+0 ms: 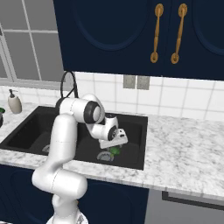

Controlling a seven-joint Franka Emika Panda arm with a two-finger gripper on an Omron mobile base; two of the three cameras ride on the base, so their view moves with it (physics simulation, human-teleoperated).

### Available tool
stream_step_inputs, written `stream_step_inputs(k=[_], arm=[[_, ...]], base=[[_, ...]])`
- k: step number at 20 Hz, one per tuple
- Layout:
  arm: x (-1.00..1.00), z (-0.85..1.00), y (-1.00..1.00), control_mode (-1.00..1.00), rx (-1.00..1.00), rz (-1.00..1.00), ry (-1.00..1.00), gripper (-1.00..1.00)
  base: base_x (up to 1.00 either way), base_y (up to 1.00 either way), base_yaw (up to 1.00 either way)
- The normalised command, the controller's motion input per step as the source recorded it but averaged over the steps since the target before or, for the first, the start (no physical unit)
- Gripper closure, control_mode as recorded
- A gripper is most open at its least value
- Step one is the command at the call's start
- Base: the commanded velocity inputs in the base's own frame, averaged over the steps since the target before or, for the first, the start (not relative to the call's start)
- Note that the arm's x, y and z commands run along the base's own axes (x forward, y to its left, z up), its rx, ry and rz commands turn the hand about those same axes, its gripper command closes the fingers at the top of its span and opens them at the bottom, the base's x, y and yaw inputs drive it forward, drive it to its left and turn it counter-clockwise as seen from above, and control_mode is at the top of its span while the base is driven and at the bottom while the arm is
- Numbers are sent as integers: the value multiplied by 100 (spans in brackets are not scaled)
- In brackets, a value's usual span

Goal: Pick the broccoli from the sink and place it in the bowl. Then pick the bowl and place it in the microwave. Then close the microwave door and press the start button.

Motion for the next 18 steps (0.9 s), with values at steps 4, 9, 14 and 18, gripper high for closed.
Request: stream_step_inputs(k=[4, 9, 14, 18], arm=[[-21, -10, -5, -100, 0, 7, 0, -100], [-45, -5, 0, -100, 0, 9, 0, -100], [-21, -6, 1, -100, 0, 10, 0, -100], [17, 0, 1, -100, 0, 10, -3, -100]], base=[[0, 0, 0], [0, 0, 0], [0, 0, 0], [0, 0, 0]])
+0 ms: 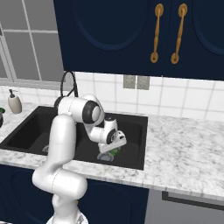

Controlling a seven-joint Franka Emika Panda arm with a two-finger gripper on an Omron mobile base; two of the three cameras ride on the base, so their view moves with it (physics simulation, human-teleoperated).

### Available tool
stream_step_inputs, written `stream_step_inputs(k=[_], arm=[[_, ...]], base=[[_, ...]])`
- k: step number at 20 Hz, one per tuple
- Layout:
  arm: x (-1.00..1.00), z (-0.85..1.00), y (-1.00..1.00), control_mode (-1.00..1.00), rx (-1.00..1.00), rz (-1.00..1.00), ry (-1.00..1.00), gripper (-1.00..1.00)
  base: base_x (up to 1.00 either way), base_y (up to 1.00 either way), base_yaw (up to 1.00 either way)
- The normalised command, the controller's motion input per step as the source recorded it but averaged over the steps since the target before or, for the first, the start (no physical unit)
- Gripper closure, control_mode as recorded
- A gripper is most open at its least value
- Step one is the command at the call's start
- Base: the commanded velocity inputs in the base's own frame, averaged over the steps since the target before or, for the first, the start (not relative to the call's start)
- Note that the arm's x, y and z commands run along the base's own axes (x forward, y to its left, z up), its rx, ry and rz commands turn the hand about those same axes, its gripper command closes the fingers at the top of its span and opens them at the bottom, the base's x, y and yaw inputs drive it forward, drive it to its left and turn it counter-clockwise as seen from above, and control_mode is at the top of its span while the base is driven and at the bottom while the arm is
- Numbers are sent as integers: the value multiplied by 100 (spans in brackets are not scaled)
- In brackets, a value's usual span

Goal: Pick the broccoli from the sink and place it in the bowl. Then pick the bowl and place it in the microwave. Then close the microwave door and press the start button.

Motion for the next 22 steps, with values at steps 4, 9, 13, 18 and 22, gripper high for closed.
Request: stream_step_inputs(k=[4, 9, 13, 18, 22], arm=[[21, -3, 0, -100, 2, 15, -8, -100], [23, -17, 0, -100, 2, 18, -8, -100], [7, -33, 0, -100, 0, 20, -3, -100], [0, -29, 6, -100, 0, 14, -3, 100], [-69, 20, 10, -100, 0, 0, -12, 100]], base=[[0, 0, 0], [0, 0, 0], [0, 0, 0], [0, 0, 0], [0, 0, 0]])
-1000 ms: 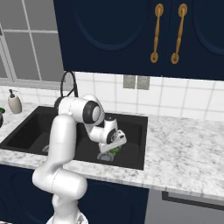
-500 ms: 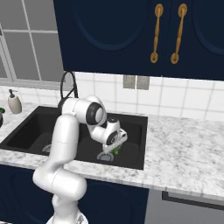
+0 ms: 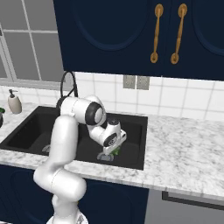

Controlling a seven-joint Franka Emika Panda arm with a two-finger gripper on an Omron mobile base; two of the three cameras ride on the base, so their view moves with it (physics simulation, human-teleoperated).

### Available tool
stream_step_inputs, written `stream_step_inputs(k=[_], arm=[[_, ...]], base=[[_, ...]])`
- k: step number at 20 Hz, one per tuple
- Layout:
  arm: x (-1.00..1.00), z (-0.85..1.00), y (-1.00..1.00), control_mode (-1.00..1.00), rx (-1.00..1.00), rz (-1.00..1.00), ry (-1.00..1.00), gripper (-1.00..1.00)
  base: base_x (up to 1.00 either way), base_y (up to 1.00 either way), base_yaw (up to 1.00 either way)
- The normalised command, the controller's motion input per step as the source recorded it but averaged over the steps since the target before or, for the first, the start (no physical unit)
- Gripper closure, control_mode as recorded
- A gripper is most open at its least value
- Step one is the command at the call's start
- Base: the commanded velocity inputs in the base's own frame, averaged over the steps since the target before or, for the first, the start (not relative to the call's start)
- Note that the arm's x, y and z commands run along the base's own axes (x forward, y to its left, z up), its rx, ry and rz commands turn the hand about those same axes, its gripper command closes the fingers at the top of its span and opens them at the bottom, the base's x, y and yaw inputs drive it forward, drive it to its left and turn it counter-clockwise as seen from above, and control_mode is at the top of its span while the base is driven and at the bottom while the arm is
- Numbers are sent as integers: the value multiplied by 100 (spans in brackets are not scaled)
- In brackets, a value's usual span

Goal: Pick the broccoli from the sink and place it in the bowl. Then pick the bowl and place it in the microwave. Then close the microwave door and press the start button.

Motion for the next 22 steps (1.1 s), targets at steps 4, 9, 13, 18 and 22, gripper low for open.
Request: stream_step_inputs(k=[4, 9, 13, 18, 22], arm=[[-97, 83, 1, -100, 3, -9, -11, 100], [-73, 100, 0, -100, 4, -15, 0, 100], [-75, 100, 1, -100, 7, -16, 0, 100], [-62, 100, 18, -100, 6, -16, 1, 100], [-52, 100, 21, -100, 11, -14, 11, 100]], base=[[0, 0, 0], [0, 0, 0], [0, 0, 0], [0, 0, 0], [0, 0, 0]])
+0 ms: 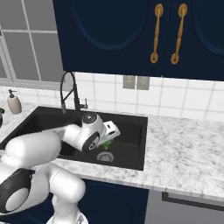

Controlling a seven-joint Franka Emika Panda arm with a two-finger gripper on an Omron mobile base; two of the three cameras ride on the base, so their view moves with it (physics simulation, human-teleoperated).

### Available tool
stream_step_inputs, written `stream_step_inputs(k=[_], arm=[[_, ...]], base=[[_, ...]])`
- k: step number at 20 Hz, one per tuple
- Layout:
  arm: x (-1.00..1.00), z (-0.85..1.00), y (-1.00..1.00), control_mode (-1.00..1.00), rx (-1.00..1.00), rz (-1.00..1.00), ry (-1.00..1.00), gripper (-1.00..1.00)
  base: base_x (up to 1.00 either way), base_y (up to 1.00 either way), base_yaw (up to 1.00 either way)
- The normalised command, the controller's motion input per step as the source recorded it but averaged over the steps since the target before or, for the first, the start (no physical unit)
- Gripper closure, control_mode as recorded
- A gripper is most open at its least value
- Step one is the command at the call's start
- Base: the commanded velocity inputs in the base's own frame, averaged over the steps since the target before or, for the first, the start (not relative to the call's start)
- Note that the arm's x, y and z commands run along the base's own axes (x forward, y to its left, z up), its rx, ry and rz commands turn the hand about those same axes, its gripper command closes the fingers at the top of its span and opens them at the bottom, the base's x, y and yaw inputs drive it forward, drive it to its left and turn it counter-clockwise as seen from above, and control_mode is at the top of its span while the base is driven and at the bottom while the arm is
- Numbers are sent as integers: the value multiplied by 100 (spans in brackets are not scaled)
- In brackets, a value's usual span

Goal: Pick the broccoli from the sink and place it in the bowl. Then pick the bowl and place it in the microwave. Then close the microwave door and press the start button.

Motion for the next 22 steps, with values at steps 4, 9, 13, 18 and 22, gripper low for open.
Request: stream_step_inputs(k=[4, 9, 13, 18, 22], arm=[[-71, 100, 20, -100, 14, -11, 21, 100], [-81, 100, 40, -100, 13, -4, 29, 100], [-79, 100, 67, -100, 11, -2, 25, 100], [-83, 43, 62, -100, 6, 3, 6, 100], [-16, 27, 96, -100, 1, 2, 0, 100]], base=[[0, 0, 0], [0, 0, 0], [0, 0, 0], [0, 0, 0], [0, 0, 0]])
